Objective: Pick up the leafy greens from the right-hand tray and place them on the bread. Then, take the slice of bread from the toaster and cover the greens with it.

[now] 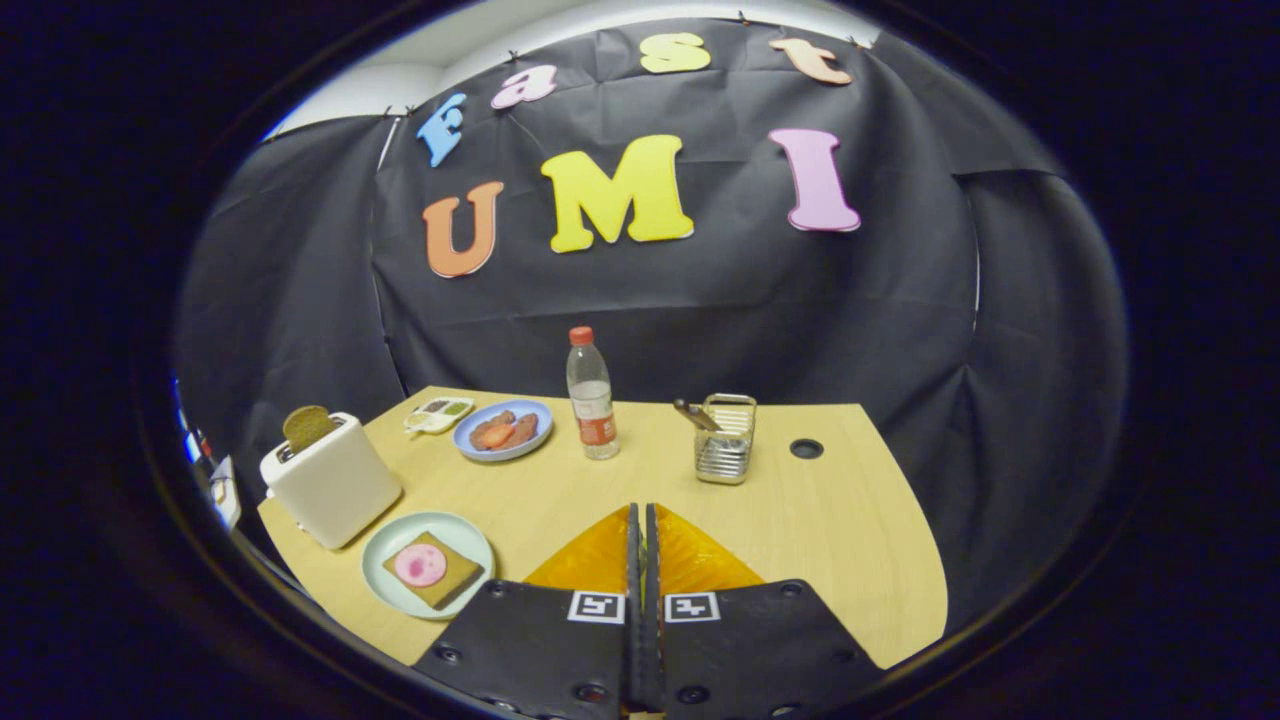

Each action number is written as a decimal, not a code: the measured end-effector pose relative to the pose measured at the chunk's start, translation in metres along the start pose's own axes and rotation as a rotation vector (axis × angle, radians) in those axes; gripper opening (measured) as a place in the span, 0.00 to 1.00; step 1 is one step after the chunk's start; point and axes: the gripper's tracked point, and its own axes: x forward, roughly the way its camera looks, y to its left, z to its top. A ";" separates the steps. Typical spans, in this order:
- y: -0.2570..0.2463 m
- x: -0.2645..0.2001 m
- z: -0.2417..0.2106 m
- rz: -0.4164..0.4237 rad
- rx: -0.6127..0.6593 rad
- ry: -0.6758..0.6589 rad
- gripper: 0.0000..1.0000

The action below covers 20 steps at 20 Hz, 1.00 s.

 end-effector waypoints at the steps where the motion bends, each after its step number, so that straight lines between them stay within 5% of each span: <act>1: 0.011 -0.001 0.007 0.004 -0.015 -0.003 0.00; 15: 0.313 0.024 0.026 0.260 -0.082 0.000 0.00; 20: 0.342 0.045 -0.022 0.263 0.005 0.067 0.00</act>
